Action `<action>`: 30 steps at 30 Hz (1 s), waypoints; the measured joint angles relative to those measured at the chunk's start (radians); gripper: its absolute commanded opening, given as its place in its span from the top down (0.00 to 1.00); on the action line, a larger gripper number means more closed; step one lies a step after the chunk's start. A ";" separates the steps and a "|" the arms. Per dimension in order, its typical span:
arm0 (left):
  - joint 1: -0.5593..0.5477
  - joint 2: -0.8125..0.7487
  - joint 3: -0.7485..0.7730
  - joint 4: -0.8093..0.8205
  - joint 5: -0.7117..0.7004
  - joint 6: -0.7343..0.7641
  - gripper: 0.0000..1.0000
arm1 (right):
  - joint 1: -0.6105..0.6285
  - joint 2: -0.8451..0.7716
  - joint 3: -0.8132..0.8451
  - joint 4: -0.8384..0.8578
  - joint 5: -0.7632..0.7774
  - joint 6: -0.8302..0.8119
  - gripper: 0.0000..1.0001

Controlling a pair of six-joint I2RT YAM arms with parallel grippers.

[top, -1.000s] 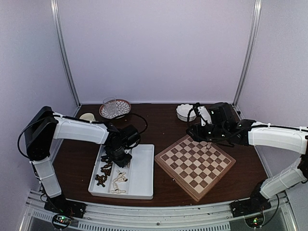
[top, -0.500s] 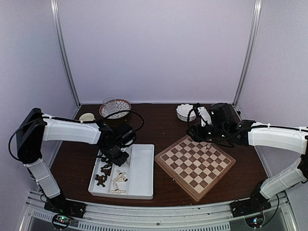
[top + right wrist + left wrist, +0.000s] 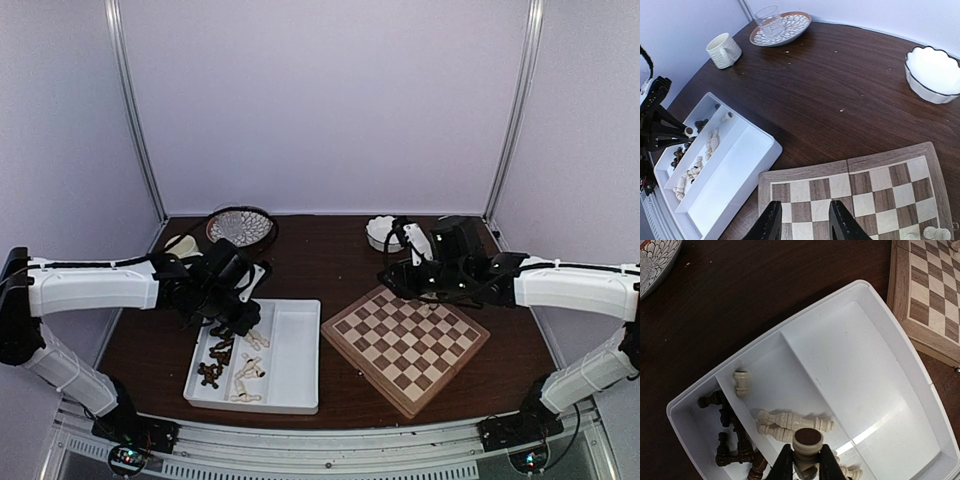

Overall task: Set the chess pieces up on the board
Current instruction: Pass from the left arm to the right

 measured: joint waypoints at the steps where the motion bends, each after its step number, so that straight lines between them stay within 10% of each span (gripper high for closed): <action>1: 0.000 -0.012 -0.016 0.018 0.019 -0.003 0.86 | 0.009 0.000 -0.003 0.013 -0.010 -0.007 0.65; 16: 0.000 -0.177 -0.235 0.578 0.378 -0.404 0.85 | 0.256 -0.083 -0.126 0.284 0.004 -0.144 0.57; 30: -0.142 -0.149 -0.286 1.001 0.373 -0.685 0.85 | 0.387 -0.081 -0.221 0.455 0.100 -0.319 0.43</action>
